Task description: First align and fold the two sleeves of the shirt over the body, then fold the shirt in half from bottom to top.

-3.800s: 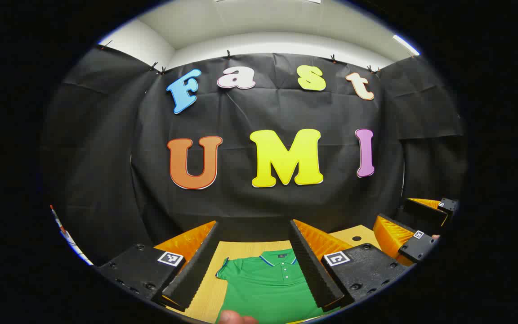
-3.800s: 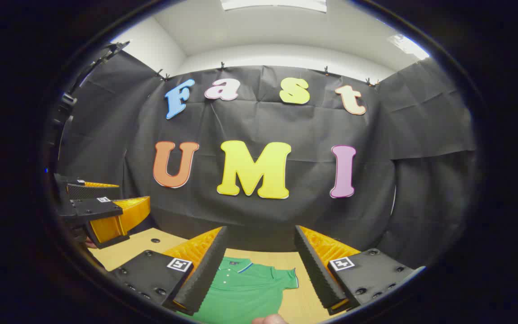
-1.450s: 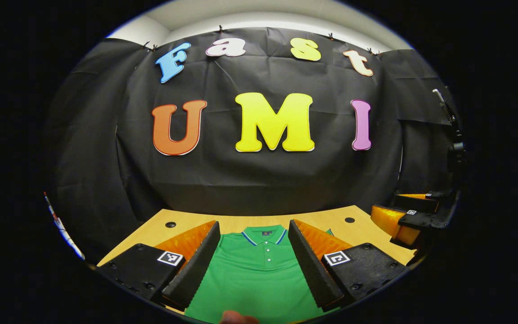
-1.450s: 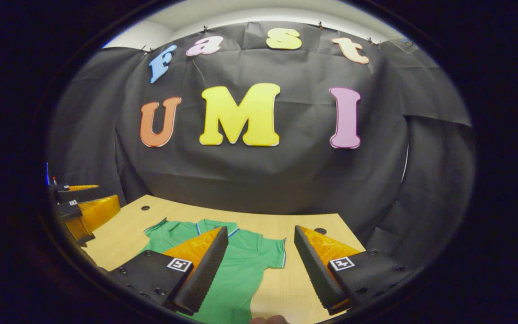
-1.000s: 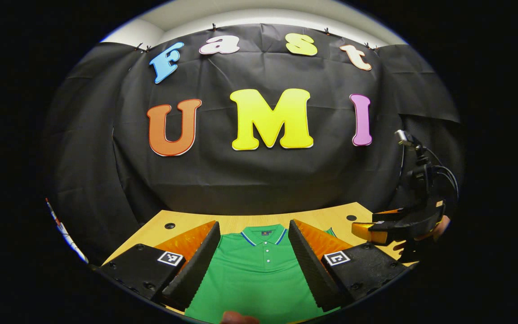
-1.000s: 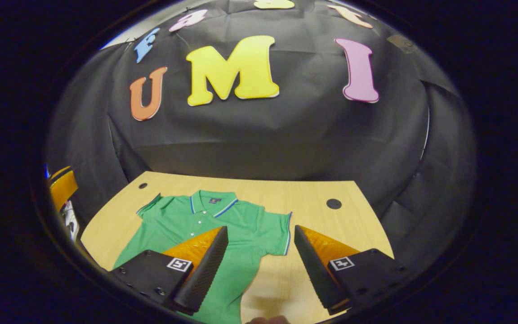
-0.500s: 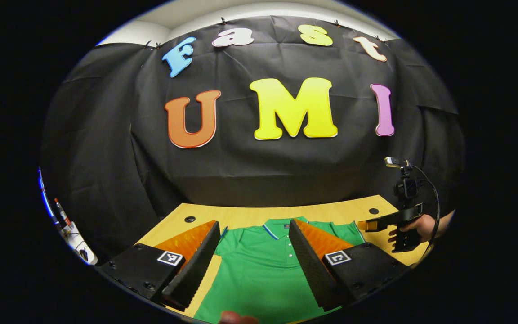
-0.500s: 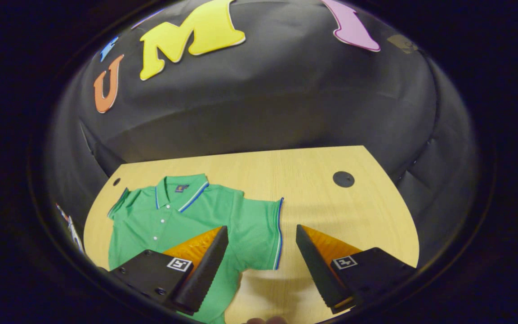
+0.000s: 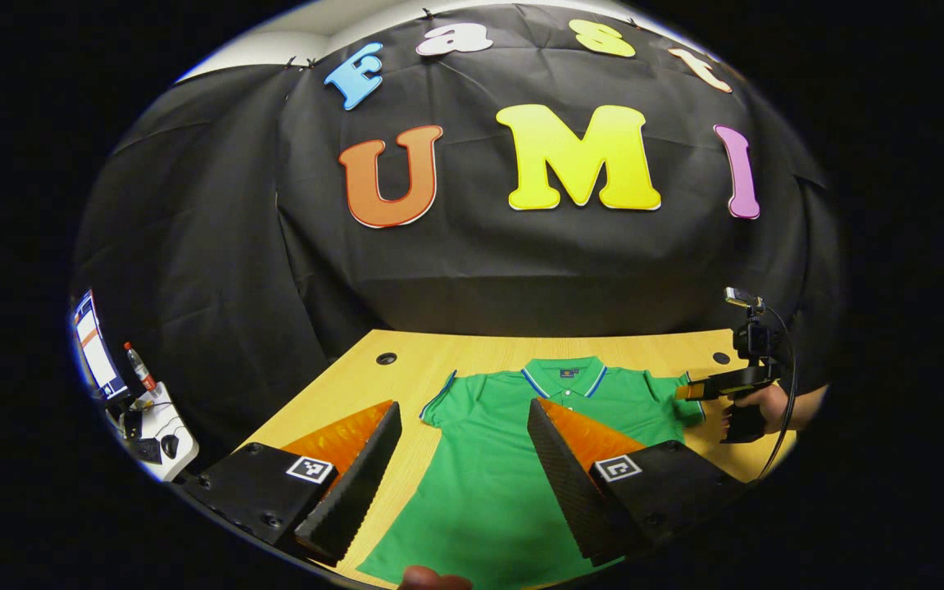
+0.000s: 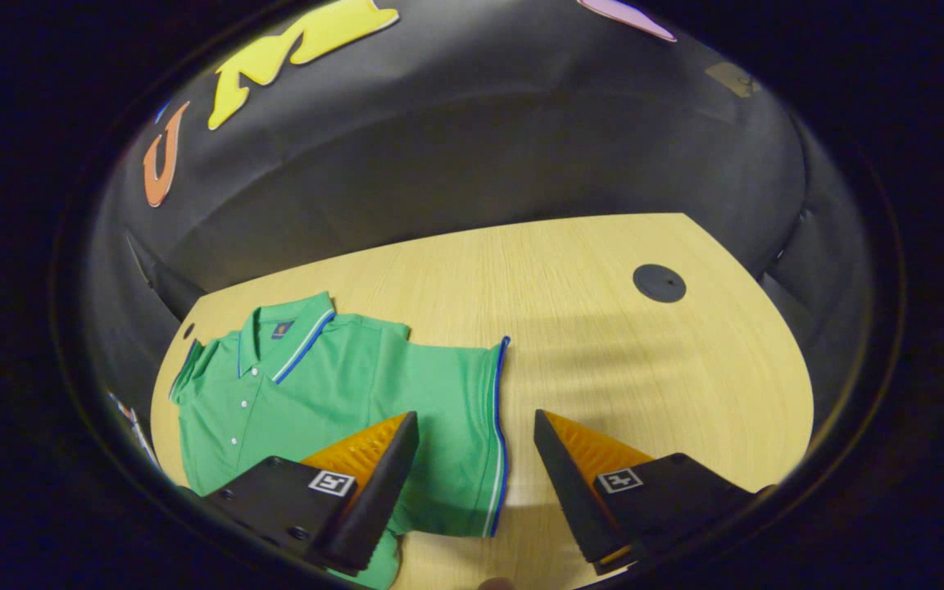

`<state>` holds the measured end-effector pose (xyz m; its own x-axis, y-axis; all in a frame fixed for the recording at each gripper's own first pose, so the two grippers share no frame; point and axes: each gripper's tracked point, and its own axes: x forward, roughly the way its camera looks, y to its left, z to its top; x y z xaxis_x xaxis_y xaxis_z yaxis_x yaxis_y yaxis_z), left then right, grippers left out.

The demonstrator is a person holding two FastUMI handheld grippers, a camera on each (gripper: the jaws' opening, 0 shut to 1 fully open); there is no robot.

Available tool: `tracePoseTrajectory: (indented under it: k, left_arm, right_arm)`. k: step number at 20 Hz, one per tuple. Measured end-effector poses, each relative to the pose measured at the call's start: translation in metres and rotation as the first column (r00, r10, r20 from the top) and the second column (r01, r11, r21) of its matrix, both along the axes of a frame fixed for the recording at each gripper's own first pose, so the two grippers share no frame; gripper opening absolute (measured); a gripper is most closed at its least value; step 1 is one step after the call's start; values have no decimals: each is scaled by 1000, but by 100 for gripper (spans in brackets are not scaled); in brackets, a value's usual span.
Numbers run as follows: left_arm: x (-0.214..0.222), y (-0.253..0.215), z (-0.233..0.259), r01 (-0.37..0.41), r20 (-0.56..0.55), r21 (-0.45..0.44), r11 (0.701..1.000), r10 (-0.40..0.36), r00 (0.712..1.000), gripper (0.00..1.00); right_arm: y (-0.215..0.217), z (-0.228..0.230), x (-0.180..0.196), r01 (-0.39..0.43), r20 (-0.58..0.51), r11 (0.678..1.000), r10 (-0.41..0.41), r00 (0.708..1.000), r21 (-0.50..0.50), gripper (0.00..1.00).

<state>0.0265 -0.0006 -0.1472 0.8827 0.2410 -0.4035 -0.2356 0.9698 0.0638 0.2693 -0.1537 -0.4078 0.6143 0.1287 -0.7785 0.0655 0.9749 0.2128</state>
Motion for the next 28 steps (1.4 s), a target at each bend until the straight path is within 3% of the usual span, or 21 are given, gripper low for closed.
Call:
tracePoseTrajectory:
  k: [1,2,5,7,9,20,28]
  left_arm:
    - [-1,-2,-1,-3,-6,0,1000,3,1000,100]
    - [-2,-2,0,-5,-6,0,1000,5,1000,100]
    - [-2,-5,0,-8,-6,-5,1000,8,1000,99]
    - [-3,-8,-2,-6,-12,-14,1000,6,1000,99]
    - [-6,-9,-3,-3,-21,-12,1000,3,1000,100]
    - [-27,18,-5,-48,-15,-33,998,47,999,100]
    - [-40,54,1,-74,22,-63,995,75,997,100]
  right_arm:
    - [-1,0,-2,-5,-12,1000,5,1000,-10,77]
    - [-4,-3,1,-4,-12,1000,3,1000,-30,72]
    - [-11,-9,-1,-58,-19,991,57,998,-120,21]
    - [-9,-2,2,-103,-1,981,104,995,-162,24]
    - [-4,-3,4,-99,-3,981,100,995,-168,3]
    - [31,65,8,28,17,997,-30,999,74,2]
    - [111,87,13,26,16,996,-28,999,91,2]
